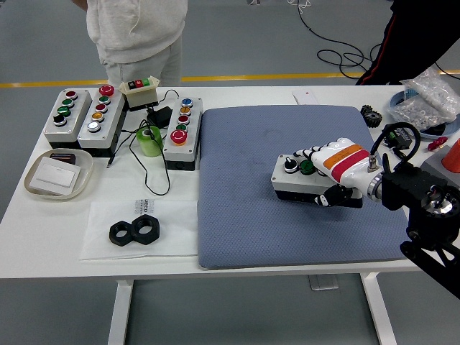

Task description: Pick up the button,place it on the desk,press the button,press the button

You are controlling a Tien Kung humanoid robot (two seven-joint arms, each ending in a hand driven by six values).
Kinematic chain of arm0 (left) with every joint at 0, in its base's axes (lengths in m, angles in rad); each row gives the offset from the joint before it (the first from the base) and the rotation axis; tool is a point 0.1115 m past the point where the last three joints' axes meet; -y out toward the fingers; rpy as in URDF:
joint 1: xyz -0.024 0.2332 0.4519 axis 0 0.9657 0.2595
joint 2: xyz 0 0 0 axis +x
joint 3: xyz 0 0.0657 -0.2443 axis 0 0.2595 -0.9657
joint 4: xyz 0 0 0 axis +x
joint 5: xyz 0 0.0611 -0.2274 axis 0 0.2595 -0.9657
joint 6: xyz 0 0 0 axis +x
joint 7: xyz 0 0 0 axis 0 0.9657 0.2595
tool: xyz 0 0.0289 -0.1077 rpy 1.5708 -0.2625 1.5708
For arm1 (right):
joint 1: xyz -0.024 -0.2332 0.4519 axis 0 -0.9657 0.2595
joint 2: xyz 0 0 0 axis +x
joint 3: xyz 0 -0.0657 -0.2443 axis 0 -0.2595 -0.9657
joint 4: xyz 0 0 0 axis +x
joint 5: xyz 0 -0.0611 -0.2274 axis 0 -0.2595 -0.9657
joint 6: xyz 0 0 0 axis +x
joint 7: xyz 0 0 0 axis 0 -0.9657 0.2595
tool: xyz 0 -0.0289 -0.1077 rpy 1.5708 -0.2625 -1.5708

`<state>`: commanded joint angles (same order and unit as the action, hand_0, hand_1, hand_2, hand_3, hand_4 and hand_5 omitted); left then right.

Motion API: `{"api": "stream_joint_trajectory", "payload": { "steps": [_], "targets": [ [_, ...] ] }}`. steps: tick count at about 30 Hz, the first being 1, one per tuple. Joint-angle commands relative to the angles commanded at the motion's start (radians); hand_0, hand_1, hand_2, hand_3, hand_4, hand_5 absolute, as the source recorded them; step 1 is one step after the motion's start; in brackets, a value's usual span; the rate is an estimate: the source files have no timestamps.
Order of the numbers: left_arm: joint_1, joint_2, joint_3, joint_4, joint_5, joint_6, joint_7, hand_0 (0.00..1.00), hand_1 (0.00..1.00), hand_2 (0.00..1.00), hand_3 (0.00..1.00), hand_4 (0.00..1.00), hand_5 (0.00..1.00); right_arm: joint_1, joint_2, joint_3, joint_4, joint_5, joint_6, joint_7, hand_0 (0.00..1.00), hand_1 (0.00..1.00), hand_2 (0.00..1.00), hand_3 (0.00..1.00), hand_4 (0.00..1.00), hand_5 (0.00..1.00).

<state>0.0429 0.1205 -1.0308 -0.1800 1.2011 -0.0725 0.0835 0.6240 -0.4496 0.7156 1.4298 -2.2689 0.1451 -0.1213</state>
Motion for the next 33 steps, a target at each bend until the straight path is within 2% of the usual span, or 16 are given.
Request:
{"api": "stream_joint_trajectory", "payload": {
  "steps": [14,33],
  "targets": [
    [-0.001,0.000,0.007,0.000,-0.009,0.001,-0.001,0.742,0.915,0.985,0.941,0.613,0.998,-0.003,-0.003,0.003,0.013,0.000,0.006,0.012,0.192,0.186,0.209,0.351,0.354,0.002],
    [0.007,0.001,-0.008,0.000,0.010,-0.002,0.002,0.743,0.915,0.985,0.941,0.613,0.998,-0.019,-0.002,-0.010,0.094,0.000,0.032,0.033,0.196,0.186,0.208,0.349,0.362,0.002]
  ]
}}
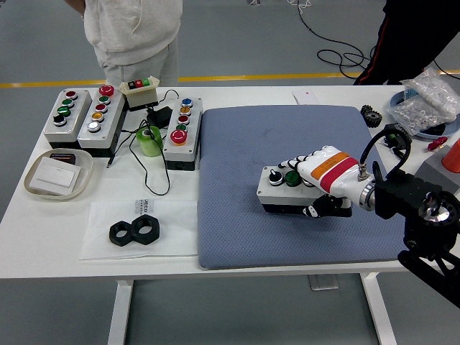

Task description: Pick up the button,place it on the desk,press the button,press the button

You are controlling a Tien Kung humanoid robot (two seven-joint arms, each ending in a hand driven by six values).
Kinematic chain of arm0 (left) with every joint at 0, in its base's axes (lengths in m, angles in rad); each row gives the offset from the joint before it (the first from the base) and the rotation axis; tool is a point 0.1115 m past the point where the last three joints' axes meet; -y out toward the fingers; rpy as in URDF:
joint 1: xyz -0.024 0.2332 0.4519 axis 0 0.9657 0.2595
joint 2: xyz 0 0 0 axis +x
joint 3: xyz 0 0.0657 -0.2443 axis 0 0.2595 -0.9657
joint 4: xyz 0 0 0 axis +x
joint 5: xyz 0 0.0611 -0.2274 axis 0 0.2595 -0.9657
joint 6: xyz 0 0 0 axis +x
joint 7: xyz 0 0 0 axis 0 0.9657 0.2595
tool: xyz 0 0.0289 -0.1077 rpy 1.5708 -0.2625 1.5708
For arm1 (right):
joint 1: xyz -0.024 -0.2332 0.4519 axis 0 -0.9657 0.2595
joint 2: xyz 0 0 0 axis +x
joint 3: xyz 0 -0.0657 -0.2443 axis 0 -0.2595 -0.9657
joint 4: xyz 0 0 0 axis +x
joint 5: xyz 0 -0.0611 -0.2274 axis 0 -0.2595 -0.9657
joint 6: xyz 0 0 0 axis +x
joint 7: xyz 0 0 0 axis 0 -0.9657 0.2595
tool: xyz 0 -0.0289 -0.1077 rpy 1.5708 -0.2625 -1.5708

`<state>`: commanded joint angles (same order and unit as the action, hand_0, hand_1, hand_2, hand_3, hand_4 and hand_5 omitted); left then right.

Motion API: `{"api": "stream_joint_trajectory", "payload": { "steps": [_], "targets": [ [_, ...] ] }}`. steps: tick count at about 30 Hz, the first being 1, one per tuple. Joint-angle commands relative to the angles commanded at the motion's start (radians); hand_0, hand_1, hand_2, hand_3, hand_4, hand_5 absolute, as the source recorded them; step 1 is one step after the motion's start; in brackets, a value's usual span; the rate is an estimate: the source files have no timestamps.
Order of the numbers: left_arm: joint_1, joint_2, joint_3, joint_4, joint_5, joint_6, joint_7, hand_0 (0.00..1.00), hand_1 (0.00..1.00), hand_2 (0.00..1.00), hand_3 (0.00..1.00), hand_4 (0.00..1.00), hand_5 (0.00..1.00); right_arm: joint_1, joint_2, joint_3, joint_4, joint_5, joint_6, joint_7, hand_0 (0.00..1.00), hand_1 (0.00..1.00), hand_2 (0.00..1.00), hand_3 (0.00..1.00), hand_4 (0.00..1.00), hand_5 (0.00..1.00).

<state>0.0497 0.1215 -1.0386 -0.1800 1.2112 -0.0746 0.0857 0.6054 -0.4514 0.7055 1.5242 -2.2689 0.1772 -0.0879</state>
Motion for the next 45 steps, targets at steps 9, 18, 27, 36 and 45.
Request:
{"api": "stream_joint_trajectory", "payload": {
  "steps": [9,18,27,36,45],
  "targets": [
    [-0.001,0.001,0.002,0.000,0.000,-0.001,-0.001,0.742,0.916,0.985,0.941,0.613,0.998,-0.001,0.008,-0.015,0.024,0.000,0.011,0.008,0.198,0.186,0.207,0.349,0.364,0.002],
    [-0.009,0.001,0.014,0.000,-0.010,0.000,-0.003,0.742,0.916,0.984,0.940,0.613,0.998,-0.004,0.015,-0.036,0.012,0.000,0.014,0.020,0.200,0.187,0.207,0.349,0.364,0.002],
    [-0.012,-0.001,0.017,0.000,-0.012,0.001,-0.002,0.742,0.915,0.983,0.941,0.613,0.998,-0.006,0.013,-0.068,-0.013,0.000,-0.008,0.028,0.204,0.188,0.207,0.349,0.365,0.002],
    [-0.018,-0.003,0.020,0.000,-0.017,0.001,-0.004,0.743,0.916,0.984,0.941,0.613,0.998,0.006,0.003,-0.121,-0.040,0.000,-0.028,0.030,0.206,0.189,0.207,0.349,0.365,0.002],
    [-0.017,-0.004,0.018,0.000,-0.015,0.001,-0.003,0.743,0.916,0.984,0.941,0.610,0.998,0.001,0.002,-0.110,-0.045,0.000,-0.014,0.054,0.477,0.504,0.498,0.601,0.415,0.002]
  ]
}}
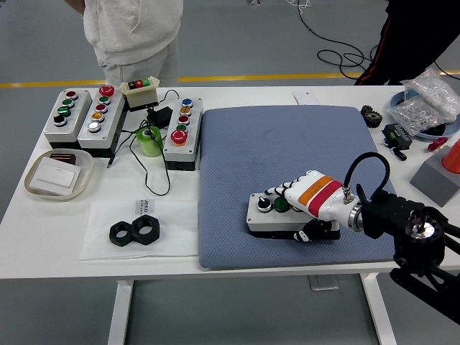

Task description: Pick up the button,place it on the desk,press the button,press the button

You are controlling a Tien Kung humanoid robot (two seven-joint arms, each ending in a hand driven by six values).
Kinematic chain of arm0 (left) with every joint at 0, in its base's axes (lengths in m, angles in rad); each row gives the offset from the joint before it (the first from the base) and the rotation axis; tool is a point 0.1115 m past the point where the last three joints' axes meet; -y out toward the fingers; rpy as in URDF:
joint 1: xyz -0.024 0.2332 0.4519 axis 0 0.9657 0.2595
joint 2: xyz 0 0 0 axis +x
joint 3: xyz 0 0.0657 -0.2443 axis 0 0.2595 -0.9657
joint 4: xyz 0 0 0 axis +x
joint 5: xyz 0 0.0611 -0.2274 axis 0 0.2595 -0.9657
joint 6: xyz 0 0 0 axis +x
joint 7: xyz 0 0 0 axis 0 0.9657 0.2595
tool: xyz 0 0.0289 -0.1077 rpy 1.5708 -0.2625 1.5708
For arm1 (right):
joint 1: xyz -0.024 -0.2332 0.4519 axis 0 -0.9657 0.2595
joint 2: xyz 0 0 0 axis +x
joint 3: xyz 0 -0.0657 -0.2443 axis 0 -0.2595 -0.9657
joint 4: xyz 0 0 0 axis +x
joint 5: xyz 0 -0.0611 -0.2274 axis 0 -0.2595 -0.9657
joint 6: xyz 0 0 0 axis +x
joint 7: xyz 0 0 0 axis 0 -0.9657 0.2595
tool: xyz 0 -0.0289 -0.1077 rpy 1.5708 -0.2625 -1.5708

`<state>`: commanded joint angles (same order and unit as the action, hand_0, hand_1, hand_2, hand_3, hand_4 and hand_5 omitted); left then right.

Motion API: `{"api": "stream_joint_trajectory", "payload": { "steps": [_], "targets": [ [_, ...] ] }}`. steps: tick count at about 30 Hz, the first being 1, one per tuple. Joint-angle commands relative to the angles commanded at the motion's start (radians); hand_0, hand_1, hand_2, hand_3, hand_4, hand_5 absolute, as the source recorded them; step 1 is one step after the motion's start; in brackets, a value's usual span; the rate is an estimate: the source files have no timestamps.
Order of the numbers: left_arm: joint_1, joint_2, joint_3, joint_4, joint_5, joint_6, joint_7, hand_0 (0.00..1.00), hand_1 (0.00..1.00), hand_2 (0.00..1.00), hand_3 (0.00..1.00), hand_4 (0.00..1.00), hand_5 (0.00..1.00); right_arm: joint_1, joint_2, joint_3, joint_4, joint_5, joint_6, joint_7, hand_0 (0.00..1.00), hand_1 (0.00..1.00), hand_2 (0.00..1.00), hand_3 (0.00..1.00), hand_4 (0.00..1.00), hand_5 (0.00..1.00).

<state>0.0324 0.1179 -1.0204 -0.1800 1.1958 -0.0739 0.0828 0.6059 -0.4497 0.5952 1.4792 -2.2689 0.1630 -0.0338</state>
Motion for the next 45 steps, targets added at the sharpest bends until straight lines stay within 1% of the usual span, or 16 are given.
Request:
{"api": "stream_joint_trajectory", "payload": {
  "steps": [3,4,9,10,15,16,21,22,27,28,33,34,37,39,40,45],
  "targets": [
    [0.001,0.000,-0.002,0.000,0.003,0.000,0.000,0.743,0.916,0.984,0.941,0.610,0.998,-0.001,-0.001,0.006,-0.002,0.000,0.007,0.006,0.477,0.504,0.498,0.601,0.415,0.002],
    [0.002,0.000,-0.002,0.000,0.002,0.000,0.000,0.743,0.915,0.984,0.941,0.610,0.998,0.000,-0.003,0.009,-0.003,0.000,0.008,0.007,0.774,0.775,0.736,0.749,0.525,0.002],
    [0.004,0.001,0.000,0.000,0.001,0.000,0.001,0.743,0.915,0.984,0.941,0.610,0.998,-0.001,-0.005,0.015,-0.007,0.000,0.011,0.010,0.774,0.775,0.736,0.749,0.525,0.002],
    [0.005,0.001,-0.002,0.000,0.003,-0.001,0.001,0.742,0.915,0.984,0.941,0.613,0.998,-0.002,-0.004,0.017,-0.009,0.000,0.010,0.011,0.849,0.827,0.818,0.770,0.585,0.002],
    [0.008,0.001,-0.006,0.000,0.009,-0.002,0.002,0.742,0.915,0.984,0.941,0.613,0.998,-0.003,-0.003,0.016,-0.018,0.000,0.009,0.012,0.849,0.827,0.818,0.770,0.585,0.002],
    [0.008,0.001,-0.005,0.000,0.009,-0.002,0.002,0.743,0.914,0.983,0.941,0.613,0.998,-0.004,-0.003,0.017,-0.020,0.000,0.007,0.012,0.898,0.860,0.855,0.806,0.713,0.002],
    [0.011,0.001,-0.010,0.000,0.015,-0.003,0.003,0.743,0.914,0.983,0.941,0.613,0.998,-0.005,-0.004,0.017,-0.027,0.000,0.005,0.012,0.898,0.860,0.855,0.806,0.713,0.002],
    [0.012,0.001,-0.011,0.000,0.016,-0.003,0.003,0.743,0.915,0.983,0.941,0.613,0.998,-0.005,-0.005,0.017,-0.028,0.000,0.004,0.012,0.956,0.885,0.875,0.850,0.735,0.002],
    [0.012,0.002,-0.012,0.000,0.020,-0.004,0.004,0.743,0.915,0.983,0.941,0.613,0.998,-0.004,-0.008,0.016,-0.038,0.000,0.011,0.014,0.956,0.885,0.875,0.850,0.735,0.002],
    [0.012,0.002,-0.011,0.000,0.018,-0.004,0.003,0.743,0.915,0.984,0.941,0.613,0.998,-0.003,-0.008,0.016,-0.042,0.000,0.013,0.014,0.978,0.914,0.930,0.908,0.804,0.024],
    [0.010,0.003,-0.008,0.000,0.015,-0.004,0.002,0.743,0.915,0.984,0.941,0.613,0.998,0.000,-0.009,0.016,-0.051,0.000,0.026,0.016,0.978,0.914,0.930,0.908,0.804,0.024],
    [0.010,0.003,-0.009,0.000,0.017,-0.004,0.002,0.743,0.914,0.984,0.940,0.613,0.998,0.000,-0.009,0.015,-0.053,0.000,0.030,0.016,0.984,0.945,0.981,0.998,0.835,0.047],
    [0.009,0.003,-0.007,0.000,0.014,-0.005,0.002,0.743,0.914,0.984,0.940,0.613,0.998,0.000,-0.010,0.018,-0.057,0.000,0.042,0.022,0.984,0.945,0.981,0.998,0.835,0.047],
    [0.009,0.003,-0.007,0.000,0.014,-0.005,0.002,0.743,0.914,0.984,0.940,0.613,0.998,0.000,-0.010,0.019,-0.058,0.000,0.045,0.024,0.984,0.945,0.981,0.998,0.835,0.047],
    [0.008,0.003,-0.006,0.000,0.013,-0.005,0.002,0.742,0.914,0.984,0.939,0.612,0.998,-0.001,-0.011,0.020,-0.058,0.000,0.046,0.025,0.988,0.960,0.998,0.998,0.858,0.053],
    [0.007,0.002,-0.004,0.000,0.009,-0.005,0.001,0.742,0.914,0.984,0.939,0.612,0.998,-0.003,-0.013,0.025,-0.059,0.000,0.054,0.028,0.988,0.960,0.998,0.998,0.858,0.053]
  ]
}}
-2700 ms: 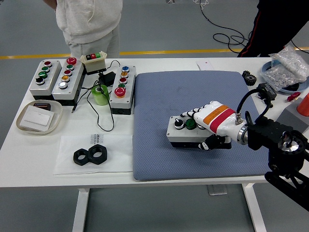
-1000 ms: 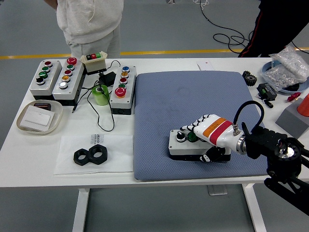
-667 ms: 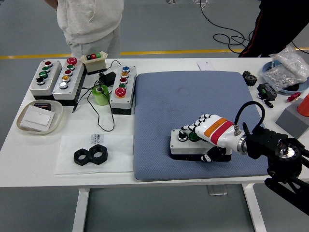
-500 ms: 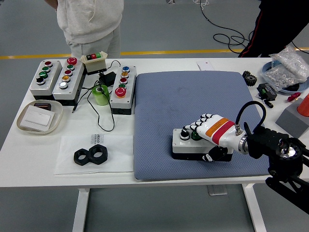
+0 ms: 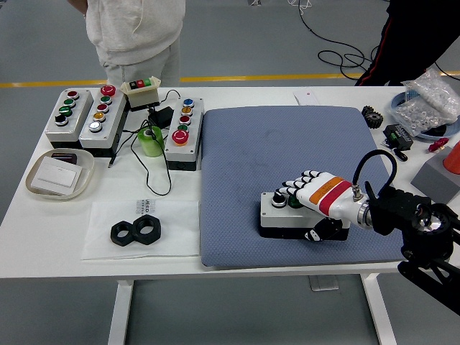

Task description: Pick up the button,place it on the desk,press the button,press the button

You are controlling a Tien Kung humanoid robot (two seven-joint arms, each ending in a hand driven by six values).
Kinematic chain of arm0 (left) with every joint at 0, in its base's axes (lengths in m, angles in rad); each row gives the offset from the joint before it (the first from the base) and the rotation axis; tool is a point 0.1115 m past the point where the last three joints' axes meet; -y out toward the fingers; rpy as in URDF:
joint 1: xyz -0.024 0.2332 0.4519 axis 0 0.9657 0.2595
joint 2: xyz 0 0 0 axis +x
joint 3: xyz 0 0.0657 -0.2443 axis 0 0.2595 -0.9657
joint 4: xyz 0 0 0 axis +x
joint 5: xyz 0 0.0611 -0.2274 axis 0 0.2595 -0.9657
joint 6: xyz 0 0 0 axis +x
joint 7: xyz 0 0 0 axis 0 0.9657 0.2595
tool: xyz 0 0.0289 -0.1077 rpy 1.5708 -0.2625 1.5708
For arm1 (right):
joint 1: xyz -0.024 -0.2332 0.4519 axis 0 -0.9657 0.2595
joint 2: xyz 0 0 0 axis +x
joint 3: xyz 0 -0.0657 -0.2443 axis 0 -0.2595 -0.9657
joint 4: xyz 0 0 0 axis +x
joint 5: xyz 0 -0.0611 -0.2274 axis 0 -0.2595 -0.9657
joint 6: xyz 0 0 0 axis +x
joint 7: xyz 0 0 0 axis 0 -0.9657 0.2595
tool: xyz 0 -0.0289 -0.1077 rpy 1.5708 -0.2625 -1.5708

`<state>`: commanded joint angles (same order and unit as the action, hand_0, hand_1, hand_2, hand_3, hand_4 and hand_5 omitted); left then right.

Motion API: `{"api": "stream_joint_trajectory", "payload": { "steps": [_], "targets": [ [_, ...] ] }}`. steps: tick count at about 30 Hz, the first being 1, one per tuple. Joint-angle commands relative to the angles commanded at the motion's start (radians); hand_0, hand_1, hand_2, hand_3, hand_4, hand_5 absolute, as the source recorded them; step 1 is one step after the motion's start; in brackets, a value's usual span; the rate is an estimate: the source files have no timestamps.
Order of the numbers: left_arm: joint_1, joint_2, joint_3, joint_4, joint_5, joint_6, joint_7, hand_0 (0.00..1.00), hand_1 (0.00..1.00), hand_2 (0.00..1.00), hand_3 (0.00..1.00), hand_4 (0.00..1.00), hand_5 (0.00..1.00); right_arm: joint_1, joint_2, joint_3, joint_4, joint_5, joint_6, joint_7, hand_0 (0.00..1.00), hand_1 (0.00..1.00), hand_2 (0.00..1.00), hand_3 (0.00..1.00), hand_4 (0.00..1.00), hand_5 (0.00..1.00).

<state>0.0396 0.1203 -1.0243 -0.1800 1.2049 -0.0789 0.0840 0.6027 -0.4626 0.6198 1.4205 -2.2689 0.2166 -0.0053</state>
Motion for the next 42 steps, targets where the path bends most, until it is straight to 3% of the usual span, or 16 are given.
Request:
{"api": "stream_joint_trajectory", "payload": {
  "steps": [27,42],
  "targets": [
    [-0.002,-0.002,-0.005,0.000,0.000,0.000,0.001,0.743,0.914,0.984,0.940,0.613,0.998,0.011,-0.016,0.025,0.031,0.000,0.014,0.004,0.987,0.969,0.998,0.998,0.907,0.083],
    [0.004,-0.001,-0.009,0.000,0.001,0.001,0.001,0.743,0.914,0.984,0.940,0.614,0.998,0.014,-0.042,0.071,0.105,0.000,0.027,0.000,0.987,0.969,0.998,0.998,0.919,0.123]
  ]
}}
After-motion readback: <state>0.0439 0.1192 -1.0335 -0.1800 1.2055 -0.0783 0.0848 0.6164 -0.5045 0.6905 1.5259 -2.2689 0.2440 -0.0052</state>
